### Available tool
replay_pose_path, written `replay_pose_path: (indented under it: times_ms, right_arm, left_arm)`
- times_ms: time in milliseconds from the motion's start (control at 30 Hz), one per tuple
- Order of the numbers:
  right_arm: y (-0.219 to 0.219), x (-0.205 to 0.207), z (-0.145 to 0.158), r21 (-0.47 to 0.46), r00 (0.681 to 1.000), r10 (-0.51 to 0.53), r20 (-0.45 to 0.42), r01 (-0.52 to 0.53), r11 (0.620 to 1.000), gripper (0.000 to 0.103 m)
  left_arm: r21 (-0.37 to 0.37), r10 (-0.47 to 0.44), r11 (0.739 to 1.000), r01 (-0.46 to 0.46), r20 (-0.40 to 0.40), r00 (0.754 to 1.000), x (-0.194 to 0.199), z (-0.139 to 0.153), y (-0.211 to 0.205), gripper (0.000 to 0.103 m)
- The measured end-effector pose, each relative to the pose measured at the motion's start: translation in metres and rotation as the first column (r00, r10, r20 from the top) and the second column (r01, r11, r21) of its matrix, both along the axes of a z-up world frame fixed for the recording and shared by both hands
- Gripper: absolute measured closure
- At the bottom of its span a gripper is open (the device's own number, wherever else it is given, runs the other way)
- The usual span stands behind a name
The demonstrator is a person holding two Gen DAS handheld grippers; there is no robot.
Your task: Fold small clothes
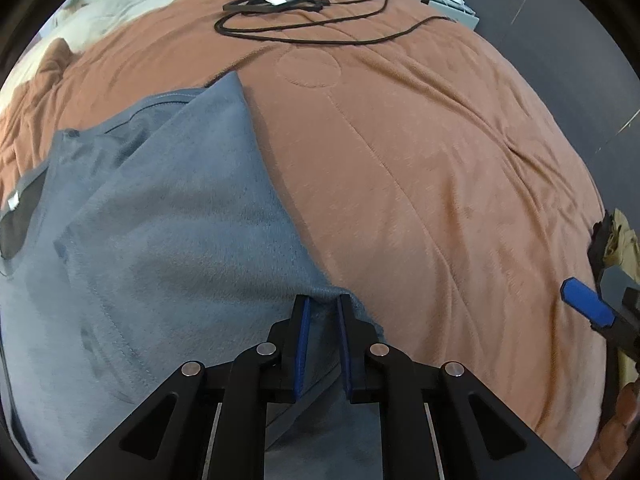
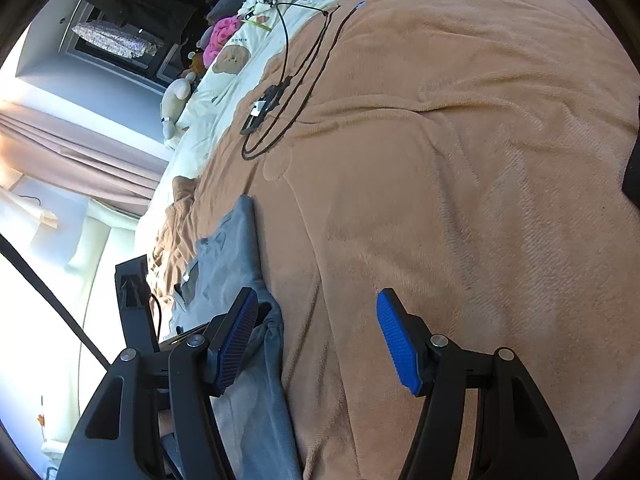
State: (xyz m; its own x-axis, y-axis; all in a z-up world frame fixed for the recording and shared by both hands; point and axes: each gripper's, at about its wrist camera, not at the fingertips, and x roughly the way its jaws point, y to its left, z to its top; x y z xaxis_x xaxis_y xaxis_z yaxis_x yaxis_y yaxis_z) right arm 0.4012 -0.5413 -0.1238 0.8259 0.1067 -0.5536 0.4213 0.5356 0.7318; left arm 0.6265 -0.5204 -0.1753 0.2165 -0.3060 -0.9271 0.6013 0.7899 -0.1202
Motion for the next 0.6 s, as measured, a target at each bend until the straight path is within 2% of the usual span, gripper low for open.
replay_pose_path:
  times_ms: [133,267,400,600]
  right_arm:
    - [-0.004,-0.002,0.0,-0.001,1.0,0.002,-0.001,-0.002,1.0,0.043]
    - [-0.001,0.0,0.0,-0.008,1.0,0.013,-0.004,-0.013,1.0,0.043]
    - [0.009,0.009,0.002,-0.029,0.999,0.048,-0.011,-0.048,0.998,0.043]
    - [0.018,0.012,0.005,-0.05,0.998,0.066,-0.015,-0.067,0.997,0.043]
  left_arm:
    - [-0.045,-0.009,0.999,0.007,-0.033,0.999,-0.002,0.002,0.009,0.09]
    - [-0.036,-0.019,0.999,0.019,-0.007,1.0,-0.006,0.015,0.032,0.09]
    - [-0.032,0.02,0.999,-0.02,0.006,1.0,-0.003,0.022,0.063,0.09]
    - [-0.029,0.061,0.998,-0.062,-0.012,0.998,-0.008,0.016,0.103,0.09]
